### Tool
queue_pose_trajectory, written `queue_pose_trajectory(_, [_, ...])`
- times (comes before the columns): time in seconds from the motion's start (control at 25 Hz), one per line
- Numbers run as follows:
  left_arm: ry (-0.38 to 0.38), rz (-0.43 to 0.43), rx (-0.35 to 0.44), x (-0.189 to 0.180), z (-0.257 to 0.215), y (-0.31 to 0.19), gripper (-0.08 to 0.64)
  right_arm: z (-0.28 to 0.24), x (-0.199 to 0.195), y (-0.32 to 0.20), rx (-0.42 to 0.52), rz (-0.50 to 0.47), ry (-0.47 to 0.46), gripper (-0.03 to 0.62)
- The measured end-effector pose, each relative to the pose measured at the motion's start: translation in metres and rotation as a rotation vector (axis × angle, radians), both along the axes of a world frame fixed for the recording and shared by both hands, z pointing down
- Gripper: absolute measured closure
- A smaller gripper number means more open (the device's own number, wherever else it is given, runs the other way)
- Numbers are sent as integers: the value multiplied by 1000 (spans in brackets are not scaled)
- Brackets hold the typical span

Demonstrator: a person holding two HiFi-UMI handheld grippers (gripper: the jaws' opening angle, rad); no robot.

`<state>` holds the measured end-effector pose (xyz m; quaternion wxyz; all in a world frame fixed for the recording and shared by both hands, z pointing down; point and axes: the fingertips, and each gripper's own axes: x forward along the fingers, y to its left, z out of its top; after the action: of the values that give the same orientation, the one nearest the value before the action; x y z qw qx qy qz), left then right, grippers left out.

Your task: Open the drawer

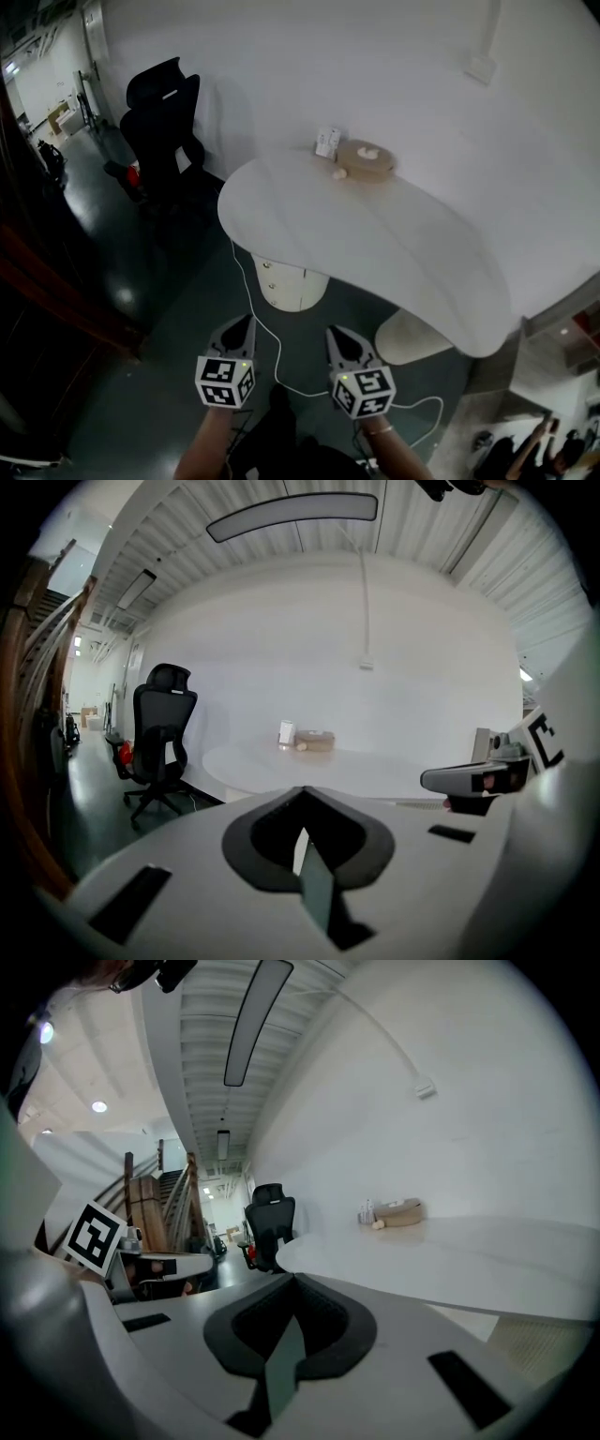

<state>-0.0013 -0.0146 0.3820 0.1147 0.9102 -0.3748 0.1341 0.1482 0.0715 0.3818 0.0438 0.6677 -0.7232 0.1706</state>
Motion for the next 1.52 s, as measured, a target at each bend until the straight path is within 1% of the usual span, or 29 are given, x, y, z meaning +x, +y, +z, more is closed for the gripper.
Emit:
queue_pose_trajectory(0.24, [16,20,-16,4,14,-62,557,12,1,-55,-38,25,13,589])
queue_pose_trajectory(0.52, [-17,41,-62,15,52,-98,555,40,3,-88,-93,35,14,589])
queue_pose_trajectory(0.64, [-32,38,-85,20,72,-110,529,55,6,-99,-119,39,-8,588])
queue_pose_trajectory(0.8, [-45,16,-117,25,100,-129,491,75,10,-114,-151,20,-13,589])
queue_pose_trajectory(1.04, [-54,3,-168,36,150,-155,423,108,10,-132,-195,-27,22,588])
queue_pose_trajectory(1.16, [-58,0,-172,47,168,-168,411,126,9,-141,-227,-57,41,588])
queue_pose_trajectory(1.36, [-93,18,-165,62,204,-189,396,161,7,-154,-264,-92,72,588])
queue_pose_trajectory(1.52, [-109,9,-180,70,233,-201,390,193,9,-161,-312,-98,76,588])
